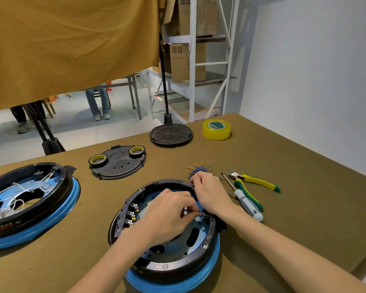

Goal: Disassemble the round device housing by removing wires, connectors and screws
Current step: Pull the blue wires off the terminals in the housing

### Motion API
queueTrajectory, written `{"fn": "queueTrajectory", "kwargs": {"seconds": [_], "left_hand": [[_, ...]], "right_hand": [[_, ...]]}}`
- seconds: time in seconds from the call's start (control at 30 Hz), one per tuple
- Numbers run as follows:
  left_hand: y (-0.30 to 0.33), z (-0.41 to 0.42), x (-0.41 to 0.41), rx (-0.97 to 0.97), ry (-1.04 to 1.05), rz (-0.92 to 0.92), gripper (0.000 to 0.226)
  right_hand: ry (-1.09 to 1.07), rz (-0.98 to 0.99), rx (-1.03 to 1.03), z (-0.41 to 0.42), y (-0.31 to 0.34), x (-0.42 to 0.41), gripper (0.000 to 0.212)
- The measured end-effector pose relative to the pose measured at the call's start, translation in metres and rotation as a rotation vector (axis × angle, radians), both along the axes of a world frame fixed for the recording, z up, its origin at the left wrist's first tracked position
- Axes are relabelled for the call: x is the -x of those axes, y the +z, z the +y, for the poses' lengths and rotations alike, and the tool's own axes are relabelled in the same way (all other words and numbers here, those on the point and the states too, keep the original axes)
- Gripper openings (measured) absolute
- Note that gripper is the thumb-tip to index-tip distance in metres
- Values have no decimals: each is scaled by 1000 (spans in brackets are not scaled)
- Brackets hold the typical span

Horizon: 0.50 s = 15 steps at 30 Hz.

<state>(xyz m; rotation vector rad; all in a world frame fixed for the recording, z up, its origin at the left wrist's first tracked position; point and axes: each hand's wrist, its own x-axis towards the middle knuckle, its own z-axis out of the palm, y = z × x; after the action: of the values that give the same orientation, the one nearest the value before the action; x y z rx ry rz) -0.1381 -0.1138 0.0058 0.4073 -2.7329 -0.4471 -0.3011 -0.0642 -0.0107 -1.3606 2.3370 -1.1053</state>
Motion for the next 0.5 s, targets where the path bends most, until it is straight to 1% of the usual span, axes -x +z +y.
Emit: {"fn": "queueTrajectory", "kwargs": {"seconds": [0.13, 0.4, 0.5], "left_hand": [[-2, 0, 0, 31, 7, 24, 7], [-3, -1, -1, 9, 2, 43, 5], [-4, 0, -1, 31, -4, 40, 6]], "right_hand": [[-31, 30, -6, 1, 2, -4, 37], [-57, 48, -5, 4, 5, -8, 37], [-59, 51, -6, 5, 5, -8, 37]]}}
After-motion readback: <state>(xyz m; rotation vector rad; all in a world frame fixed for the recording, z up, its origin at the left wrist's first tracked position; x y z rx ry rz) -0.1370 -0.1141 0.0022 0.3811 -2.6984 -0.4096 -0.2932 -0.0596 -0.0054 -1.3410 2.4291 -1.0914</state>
